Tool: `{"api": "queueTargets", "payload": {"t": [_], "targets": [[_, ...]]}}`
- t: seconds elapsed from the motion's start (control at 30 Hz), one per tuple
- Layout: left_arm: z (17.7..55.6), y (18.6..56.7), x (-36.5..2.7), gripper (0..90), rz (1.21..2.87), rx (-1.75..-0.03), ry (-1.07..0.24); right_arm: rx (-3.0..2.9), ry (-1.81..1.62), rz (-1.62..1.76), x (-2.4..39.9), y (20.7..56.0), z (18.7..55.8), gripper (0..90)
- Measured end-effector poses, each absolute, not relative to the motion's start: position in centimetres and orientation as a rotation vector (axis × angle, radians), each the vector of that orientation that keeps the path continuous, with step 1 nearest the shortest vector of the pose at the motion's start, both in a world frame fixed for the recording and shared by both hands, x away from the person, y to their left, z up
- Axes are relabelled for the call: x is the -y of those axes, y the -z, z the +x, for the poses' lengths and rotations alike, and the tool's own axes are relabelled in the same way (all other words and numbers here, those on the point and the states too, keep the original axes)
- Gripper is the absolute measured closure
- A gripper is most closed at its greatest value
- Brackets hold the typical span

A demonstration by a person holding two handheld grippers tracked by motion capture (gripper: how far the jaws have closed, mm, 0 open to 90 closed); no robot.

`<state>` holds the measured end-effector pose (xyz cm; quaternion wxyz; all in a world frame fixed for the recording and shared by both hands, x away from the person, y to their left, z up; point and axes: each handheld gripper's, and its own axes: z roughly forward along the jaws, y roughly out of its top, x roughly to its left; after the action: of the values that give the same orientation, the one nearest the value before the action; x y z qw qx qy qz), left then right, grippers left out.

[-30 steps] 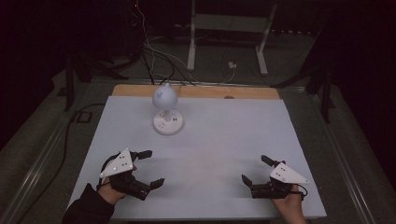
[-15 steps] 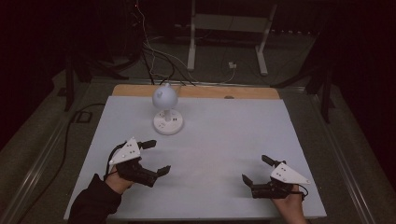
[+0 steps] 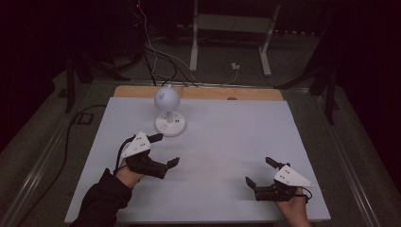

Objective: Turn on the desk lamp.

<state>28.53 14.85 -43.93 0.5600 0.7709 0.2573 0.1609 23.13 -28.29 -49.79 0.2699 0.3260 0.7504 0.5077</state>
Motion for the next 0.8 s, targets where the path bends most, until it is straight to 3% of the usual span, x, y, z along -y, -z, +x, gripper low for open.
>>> {"api": "queueTargets", "payload": {"t": [0.8], "targets": [[32.7, 44.4, -12.8, 0.2, 1.805, -0.748, -0.461, -2.029, -1.386, 0.878, 28.3, 49.8, 23.1, 0.0]]}}
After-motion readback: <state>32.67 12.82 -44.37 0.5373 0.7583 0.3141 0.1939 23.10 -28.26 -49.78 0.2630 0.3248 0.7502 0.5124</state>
